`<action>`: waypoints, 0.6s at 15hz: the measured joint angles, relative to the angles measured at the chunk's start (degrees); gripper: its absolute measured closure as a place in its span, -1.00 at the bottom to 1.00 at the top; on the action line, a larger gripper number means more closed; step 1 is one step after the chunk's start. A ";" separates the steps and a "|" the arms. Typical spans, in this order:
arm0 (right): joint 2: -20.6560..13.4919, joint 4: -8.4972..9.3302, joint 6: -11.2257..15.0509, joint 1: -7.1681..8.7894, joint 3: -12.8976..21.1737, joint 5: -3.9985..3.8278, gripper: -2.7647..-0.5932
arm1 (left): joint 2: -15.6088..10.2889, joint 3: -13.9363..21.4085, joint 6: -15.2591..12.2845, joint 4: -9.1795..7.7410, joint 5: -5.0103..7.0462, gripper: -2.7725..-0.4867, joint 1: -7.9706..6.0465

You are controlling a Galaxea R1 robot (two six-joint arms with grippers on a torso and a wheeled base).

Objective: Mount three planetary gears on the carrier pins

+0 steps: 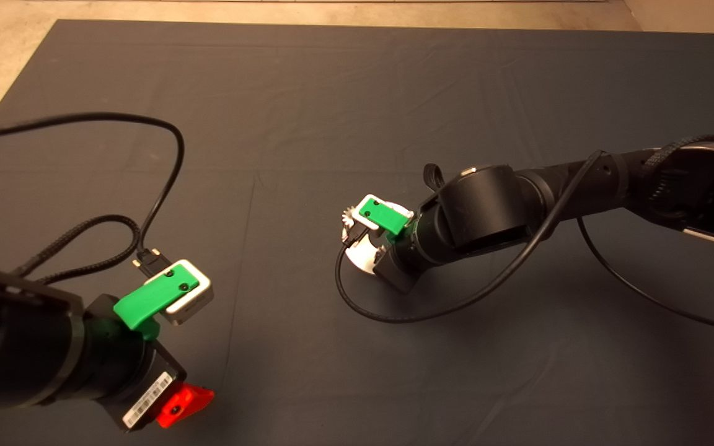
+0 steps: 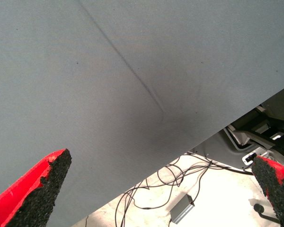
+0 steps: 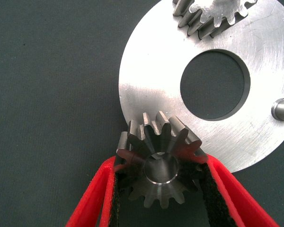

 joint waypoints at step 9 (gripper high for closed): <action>-0.03 -0.11 -0.09 -0.02 0.00 0.02 0.61 | -0.03 0.00 0.00 0.00 0.00 -0.99 0.02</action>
